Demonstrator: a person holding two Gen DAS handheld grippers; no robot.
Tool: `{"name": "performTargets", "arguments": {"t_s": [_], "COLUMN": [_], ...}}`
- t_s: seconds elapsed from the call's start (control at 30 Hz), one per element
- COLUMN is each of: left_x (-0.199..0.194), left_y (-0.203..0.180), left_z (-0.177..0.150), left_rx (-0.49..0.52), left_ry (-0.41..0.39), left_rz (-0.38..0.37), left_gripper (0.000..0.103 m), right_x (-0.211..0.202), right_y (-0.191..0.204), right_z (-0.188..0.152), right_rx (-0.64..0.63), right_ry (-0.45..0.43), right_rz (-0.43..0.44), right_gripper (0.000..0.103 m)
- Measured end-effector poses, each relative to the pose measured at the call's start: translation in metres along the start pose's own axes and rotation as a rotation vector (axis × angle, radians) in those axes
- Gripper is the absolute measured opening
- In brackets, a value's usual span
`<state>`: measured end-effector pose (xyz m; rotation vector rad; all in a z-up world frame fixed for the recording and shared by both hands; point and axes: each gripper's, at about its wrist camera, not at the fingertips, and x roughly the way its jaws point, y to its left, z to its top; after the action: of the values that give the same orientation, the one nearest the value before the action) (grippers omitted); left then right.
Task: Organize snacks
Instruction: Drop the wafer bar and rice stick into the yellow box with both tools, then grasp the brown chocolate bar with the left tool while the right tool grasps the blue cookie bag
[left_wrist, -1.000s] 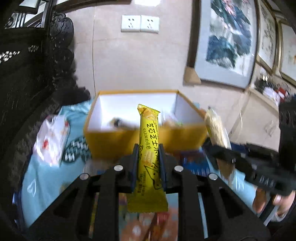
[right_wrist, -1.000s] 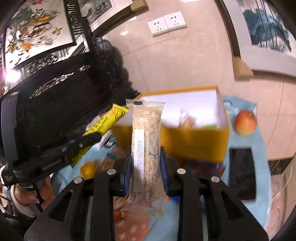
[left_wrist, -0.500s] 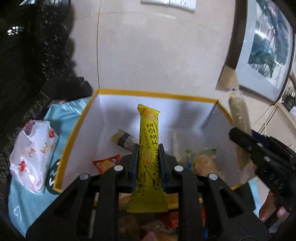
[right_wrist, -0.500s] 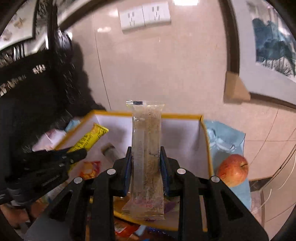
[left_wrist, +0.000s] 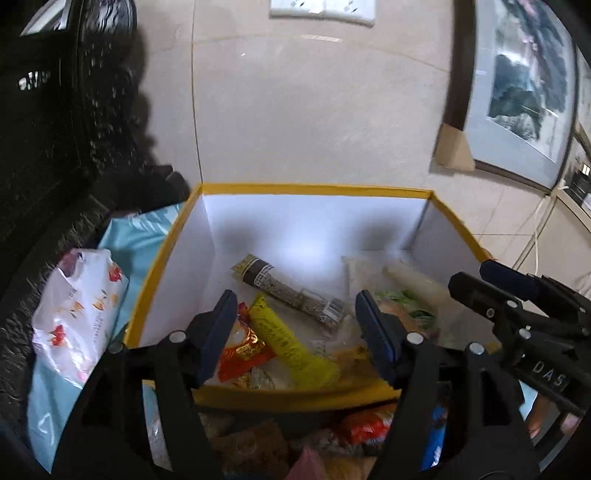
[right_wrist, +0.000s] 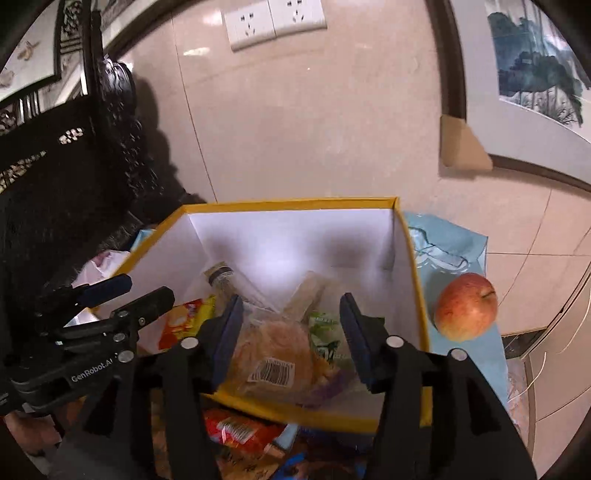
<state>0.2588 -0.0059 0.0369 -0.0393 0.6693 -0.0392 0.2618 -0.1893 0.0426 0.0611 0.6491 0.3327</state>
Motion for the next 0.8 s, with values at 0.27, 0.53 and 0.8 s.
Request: {"name": "performTargets", "arguments": {"t_s": [0.27,0.53,0.8], "left_x": [-0.057,-0.105,-0.117], "left_y": [-0.006,-0.004,-0.008], "left_z": [-0.029,-0.097,-0.174], "left_rx": [0.025,0.048,0.135], "left_ry": [-0.032,-0.003,0.091], "left_rz": [-0.026,-0.047,-0.066], "left_gripper": [0.080,0.089,0.090], "right_x": [-0.058,-0.097,-0.111], "right_y": [0.004,0.015,0.012], "right_z": [-0.030,-0.094,-0.160], "right_rx": [0.047,0.101,0.202], "right_ry": [-0.017,0.017,0.069], "right_rz": [0.007,0.038,0.062], "right_gripper": [0.065,0.070,0.095]}}
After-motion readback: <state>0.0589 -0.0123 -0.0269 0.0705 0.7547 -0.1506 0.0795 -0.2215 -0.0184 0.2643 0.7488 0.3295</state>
